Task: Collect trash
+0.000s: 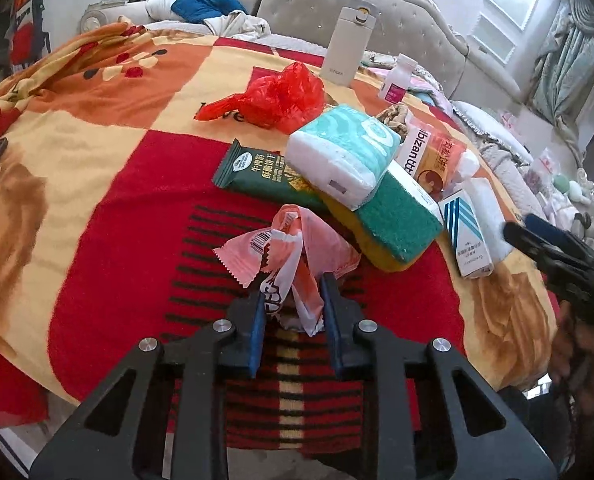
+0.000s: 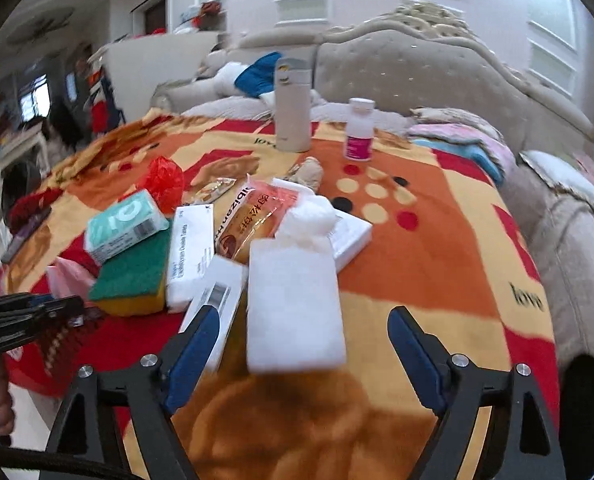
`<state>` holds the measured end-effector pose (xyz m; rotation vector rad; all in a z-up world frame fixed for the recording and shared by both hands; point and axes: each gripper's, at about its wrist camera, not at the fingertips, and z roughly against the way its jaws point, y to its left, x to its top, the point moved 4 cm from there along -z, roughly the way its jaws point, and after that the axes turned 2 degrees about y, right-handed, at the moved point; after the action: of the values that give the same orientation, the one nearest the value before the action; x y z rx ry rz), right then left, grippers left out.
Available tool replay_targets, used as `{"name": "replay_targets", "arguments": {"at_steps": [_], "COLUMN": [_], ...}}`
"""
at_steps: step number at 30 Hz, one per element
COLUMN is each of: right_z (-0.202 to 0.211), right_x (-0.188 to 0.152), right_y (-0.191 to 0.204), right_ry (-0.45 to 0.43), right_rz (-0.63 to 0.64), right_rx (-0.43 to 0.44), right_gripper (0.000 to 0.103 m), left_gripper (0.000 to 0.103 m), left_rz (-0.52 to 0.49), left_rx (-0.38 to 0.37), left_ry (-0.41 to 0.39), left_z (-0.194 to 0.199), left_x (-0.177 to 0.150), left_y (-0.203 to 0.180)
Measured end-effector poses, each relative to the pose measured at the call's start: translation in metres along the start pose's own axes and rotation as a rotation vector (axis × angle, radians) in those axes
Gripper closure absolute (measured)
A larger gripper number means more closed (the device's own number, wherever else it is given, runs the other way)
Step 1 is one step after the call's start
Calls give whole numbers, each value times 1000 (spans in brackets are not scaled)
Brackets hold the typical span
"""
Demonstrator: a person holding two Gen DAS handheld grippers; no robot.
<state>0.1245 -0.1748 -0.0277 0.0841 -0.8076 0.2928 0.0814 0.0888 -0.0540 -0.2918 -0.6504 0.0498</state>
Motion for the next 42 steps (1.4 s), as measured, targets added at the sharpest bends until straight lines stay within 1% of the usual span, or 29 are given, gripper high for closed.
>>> {"name": "replay_targets", "arguments": {"at_steps": [2, 4, 6, 8, 13, 15, 17, 19, 22, 24, 27, 28, 30, 31, 33, 35, 37, 39, 42], "right_z": [-17, -26, -32, -37, -41, -37, -25, -6, 12, 14, 13, 13, 16, 17, 14, 14, 14, 13, 13], "right_x": [3, 2, 2, 1, -3, -4, -2, 2, 3, -4, -22, -26, -39, -43, -54, -56, -56, -57, -58], "right_y": [2, 4, 4, 2, 1, -1, -3, -7, -16, -25, -37, -41, -47, -51, -58, -65, -66, -59, -58], "right_ry": [46, 66, 70, 82, 82, 61, 26, -22, -58, -53, -40, -45, -68, -81, -85, -87, -94, -85, -85], "right_rz": [44, 82, 90, 59, 15, -1, -29, -41, -51, -47, -65, -76, -113, -128, -179, -229, -238, -208, -201], "right_rx": [-11, -24, -14, 21, 21, 29, 49, 60, 41, 16, 18, 27, 49, 46, 45, 69, 70, 54, 49], "right_gripper": [22, 27, 42, 47, 48, 49, 50, 50, 49, 49, 49, 49, 49, 49, 49, 49, 49, 49, 48], "left_gripper": [79, 79, 79, 79, 79, 79, 80, 80, 80, 80, 80, 80, 80, 80, 80, 81, 81, 81, 81], "left_rz": [15, 12, 6, 12, 17, 38, 50, 36, 20, 21, 22, 17, -14, -30, -73, -110, -143, -167, -143], "left_rx": [-13, -14, -11, -12, -22, -49, -74, -79, -80, -83, -68, -65, -81, -88, -117, -158, -183, -184, -181], "left_ry": [5, 7, 4, 5, 2, 3, -9, -32, -71, -80, -88, -89, -69, -59, -40, -23, -23, -27, -21], "left_z": [0, -1, 0, -1, 0, 2, 7, 14, 26, 31, 37, 38, 36, 35, 31, 29, 31, 32, 29], "left_x": [0, 0, -1, -2, -2, -2, -1, 0, 3, 4, 2, 1, -4, -6, -11, -14, -17, -19, -20], "left_y": [2, 3, 2, 2, 2, 5, 8, 7, 2, -2, -8, -11, -22, -27, -42, -56, -66, -72, -68]}}
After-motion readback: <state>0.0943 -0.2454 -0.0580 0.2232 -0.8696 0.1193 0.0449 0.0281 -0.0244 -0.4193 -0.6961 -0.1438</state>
